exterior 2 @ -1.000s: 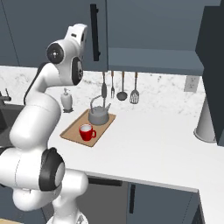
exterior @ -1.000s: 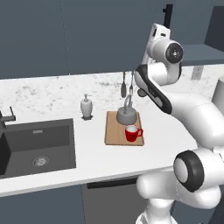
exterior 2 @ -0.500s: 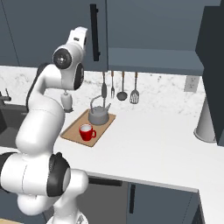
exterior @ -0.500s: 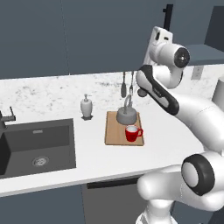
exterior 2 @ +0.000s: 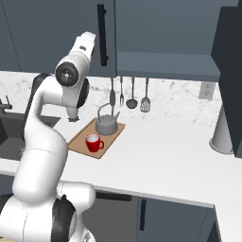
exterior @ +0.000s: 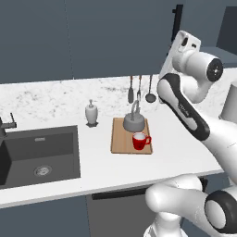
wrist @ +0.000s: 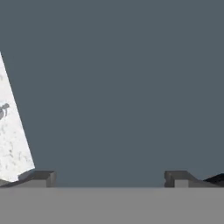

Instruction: Pick the kettle from the counter and place it on the tray. Then pick the mug from the cabinet and place it on the tray. Then close the cabinet doors.

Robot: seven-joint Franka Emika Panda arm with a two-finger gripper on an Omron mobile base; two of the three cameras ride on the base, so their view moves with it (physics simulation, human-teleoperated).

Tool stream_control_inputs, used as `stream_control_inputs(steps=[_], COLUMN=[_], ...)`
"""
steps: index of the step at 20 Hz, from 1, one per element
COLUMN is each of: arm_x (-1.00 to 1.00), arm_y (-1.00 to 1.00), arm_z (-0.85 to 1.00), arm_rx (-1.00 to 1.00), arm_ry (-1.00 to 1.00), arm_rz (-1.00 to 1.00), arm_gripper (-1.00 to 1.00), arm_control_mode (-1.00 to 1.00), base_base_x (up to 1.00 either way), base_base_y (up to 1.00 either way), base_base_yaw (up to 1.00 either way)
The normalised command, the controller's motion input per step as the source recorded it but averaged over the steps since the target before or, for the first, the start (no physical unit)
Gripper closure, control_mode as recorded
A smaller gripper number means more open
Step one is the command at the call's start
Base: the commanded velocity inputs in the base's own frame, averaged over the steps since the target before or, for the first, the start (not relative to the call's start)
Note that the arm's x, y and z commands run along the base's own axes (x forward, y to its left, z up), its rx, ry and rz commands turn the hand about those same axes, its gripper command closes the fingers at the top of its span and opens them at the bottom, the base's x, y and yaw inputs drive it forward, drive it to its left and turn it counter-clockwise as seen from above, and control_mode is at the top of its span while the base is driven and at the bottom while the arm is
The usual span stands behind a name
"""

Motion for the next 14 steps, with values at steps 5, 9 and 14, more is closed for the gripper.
stream_control_inputs(steps=[5,9,14], arm_x=[-0.84,-0.86,-0.92], arm_y=[0.04,0.00,0.00], arm_z=[0.33,0.25,0.10], arm_rx=[0.30,0.36,0.35], arm_ry=[0.00,-0.01,-0.10], arm_rz=[-0.19,-0.36,-0.35], arm_gripper=[-1.00,-1.00,-1.00], arm_control_mode=[-1.00,-1.00,-1.00], base_base_x=[0.00,0.00,0.00], base_base_y=[0.00,0.00,0.00], base_base_yaw=[0.00,0.00,0.00])
